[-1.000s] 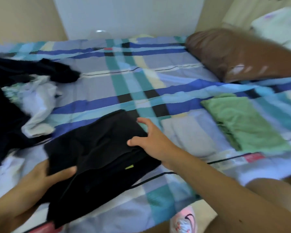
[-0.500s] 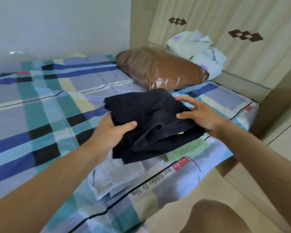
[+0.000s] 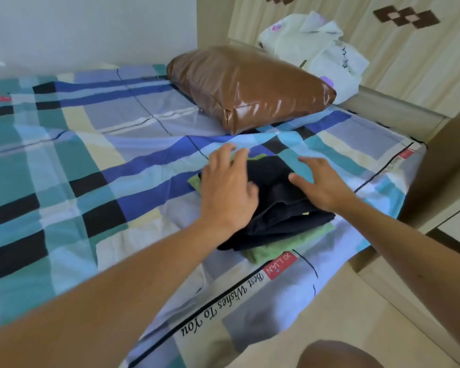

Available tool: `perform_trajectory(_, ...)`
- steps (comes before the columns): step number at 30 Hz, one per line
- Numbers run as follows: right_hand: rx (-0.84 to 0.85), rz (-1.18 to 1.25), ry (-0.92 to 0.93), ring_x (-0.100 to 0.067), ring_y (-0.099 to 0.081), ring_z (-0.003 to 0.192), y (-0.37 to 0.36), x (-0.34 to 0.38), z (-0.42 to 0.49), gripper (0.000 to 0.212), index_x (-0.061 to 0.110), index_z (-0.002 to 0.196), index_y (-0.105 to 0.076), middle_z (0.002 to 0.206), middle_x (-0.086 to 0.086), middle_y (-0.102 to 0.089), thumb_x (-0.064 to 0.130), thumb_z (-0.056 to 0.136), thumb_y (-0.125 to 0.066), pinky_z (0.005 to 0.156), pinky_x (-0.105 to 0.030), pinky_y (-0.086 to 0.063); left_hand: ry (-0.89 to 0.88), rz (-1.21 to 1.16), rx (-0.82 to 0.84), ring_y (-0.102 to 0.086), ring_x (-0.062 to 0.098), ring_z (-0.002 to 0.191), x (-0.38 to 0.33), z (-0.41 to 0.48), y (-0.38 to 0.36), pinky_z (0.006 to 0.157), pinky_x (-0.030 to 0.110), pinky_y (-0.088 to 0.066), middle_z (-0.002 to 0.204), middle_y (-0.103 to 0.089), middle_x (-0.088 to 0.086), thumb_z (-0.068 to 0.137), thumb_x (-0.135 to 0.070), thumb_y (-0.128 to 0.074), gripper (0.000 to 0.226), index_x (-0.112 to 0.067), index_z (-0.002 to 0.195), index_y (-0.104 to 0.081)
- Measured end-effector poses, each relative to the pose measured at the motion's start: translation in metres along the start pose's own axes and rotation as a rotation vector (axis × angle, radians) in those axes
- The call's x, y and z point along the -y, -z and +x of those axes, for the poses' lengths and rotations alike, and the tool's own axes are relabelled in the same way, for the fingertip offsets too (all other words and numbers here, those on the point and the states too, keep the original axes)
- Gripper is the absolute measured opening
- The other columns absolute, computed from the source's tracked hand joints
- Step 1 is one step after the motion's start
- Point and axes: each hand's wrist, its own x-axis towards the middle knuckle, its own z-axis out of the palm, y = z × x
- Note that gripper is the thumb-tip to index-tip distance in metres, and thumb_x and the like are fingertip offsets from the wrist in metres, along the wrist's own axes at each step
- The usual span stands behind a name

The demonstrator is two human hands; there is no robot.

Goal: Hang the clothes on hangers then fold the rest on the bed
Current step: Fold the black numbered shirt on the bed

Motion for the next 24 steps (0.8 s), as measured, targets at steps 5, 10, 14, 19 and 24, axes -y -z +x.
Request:
perform_trajectory(5,0.047,0.062,0.183,-0.019,-0.015,0.155,-0.017,0.026,0.013,0.065,0.026,0.16,-0.027,0.168,-0.006,-0.018,0.044,0.103,-0.051,0.122,-0.036,-0.016,-0.129,0.12,0.481,-0.007,0.03,0.154,0.0,0.018,-0.025,0.123,0.048,-0.014,0.167,-0.012,0.008,0.096,-0.067,-0.04,0.081,-0.022,0.159,-0.019)
perform_trajectory(10,0.18,-0.287,0.101,-0.019,0.001,0.157,-0.068,-0.012,-0.01,0.071,0.039,0.161,-0.003,0.171,0.002,0.003,0.065,0.098,-0.023,0.124,-0.047,-0.006,0.017,0.264,0.723,0.027,0.025,0.151,0.032,-0.011,-0.044,0.121,0.057,0.011,0.166,0.024,0.001,0.063,-0.1,-0.037,0.13,-0.027,0.16,0.011)
perform_trajectory(14,0.272,-0.267,0.044,-0.021,-0.002,0.157,-0.051,0.003,-0.003,0.071,0.036,0.162,-0.005,0.171,0.0,0.0,0.061,0.102,-0.033,0.124,-0.05,-0.009,0.056,0.159,0.739,0.02,0.023,0.153,0.025,-0.006,-0.027,0.123,0.056,0.005,0.168,0.016,0.003,0.071,-0.091,-0.047,0.122,-0.025,0.161,0.003)
perform_trajectory(19,0.032,0.279,0.071,-0.02,-0.05,0.135,-0.026,0.06,-0.018,0.056,0.017,0.148,-0.047,0.146,-0.006,-0.054,0.04,0.099,-0.061,0.114,-0.034,-0.038,0.099,-0.371,0.42,-0.036,0.02,0.144,0.046,-0.02,0.027,0.119,0.033,-0.029,0.155,-0.041,0.006,0.085,-0.039,-0.077,0.083,-0.019,0.154,-0.037)
perform_trajectory(24,-0.006,0.549,0.177,-0.01,-0.06,0.121,-0.024,0.138,-0.049,0.048,0.018,0.141,-0.053,0.132,0.002,-0.062,0.032,0.097,-0.066,0.103,-0.027,-0.046,0.28,-0.615,0.17,-0.067,0.012,0.102,0.081,-0.051,0.103,0.088,0.029,-0.054,0.125,-0.06,-0.005,0.086,-0.025,-0.078,0.052,-0.025,0.134,-0.056)
